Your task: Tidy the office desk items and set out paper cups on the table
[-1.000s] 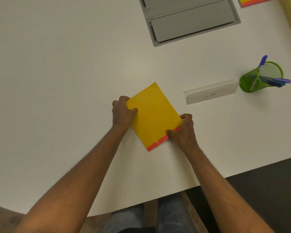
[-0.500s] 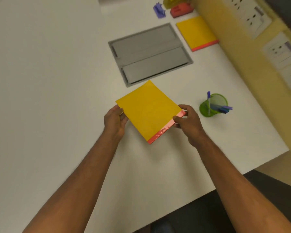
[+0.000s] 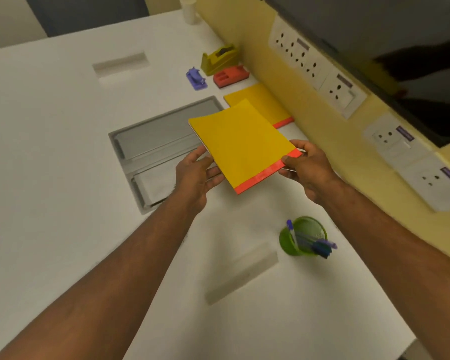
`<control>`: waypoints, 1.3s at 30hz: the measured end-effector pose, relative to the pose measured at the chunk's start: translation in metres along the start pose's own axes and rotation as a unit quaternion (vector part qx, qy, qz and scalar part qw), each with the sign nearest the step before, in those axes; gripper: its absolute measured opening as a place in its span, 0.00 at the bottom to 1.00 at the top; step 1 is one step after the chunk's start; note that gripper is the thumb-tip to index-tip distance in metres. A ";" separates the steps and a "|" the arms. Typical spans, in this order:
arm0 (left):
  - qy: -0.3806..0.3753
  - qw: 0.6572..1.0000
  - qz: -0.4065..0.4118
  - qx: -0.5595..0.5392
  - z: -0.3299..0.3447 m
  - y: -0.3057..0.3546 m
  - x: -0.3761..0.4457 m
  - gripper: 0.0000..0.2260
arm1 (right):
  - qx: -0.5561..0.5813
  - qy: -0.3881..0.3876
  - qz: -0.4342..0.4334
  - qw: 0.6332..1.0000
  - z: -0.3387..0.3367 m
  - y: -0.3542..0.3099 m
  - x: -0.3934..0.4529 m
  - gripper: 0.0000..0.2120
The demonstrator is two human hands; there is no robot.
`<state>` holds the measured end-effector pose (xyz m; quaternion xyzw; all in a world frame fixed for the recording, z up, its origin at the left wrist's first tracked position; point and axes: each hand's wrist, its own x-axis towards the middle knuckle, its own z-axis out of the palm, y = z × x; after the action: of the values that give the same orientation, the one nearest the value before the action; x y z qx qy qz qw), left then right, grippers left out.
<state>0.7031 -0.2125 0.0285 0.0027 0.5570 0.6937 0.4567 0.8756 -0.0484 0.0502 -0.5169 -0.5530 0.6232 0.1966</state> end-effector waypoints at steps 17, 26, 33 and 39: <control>0.014 1.000 0.010 0.010 0.068 -0.023 0.202 0.15 | 0.023 0.026 0.018 0.999 -0.004 0.013 0.200 0.23; 0.023 0.996 0.014 0.088 0.078 -0.019 0.256 0.20 | 0.124 0.033 0.047 0.991 0.005 0.022 0.250 0.27; 0.034 0.993 0.018 0.109 0.109 -0.014 0.284 0.16 | 0.185 0.085 0.045 0.978 0.009 0.017 0.271 0.14; 0.051 0.984 0.032 0.169 0.107 -0.020 0.293 0.12 | 0.228 0.128 0.018 0.965 0.020 0.023 0.278 0.19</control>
<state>0.5992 0.0560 -0.0942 0.0628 0.6886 0.6029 0.3980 0.7583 0.1619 -0.0921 -0.5434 -0.3572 0.6649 0.3675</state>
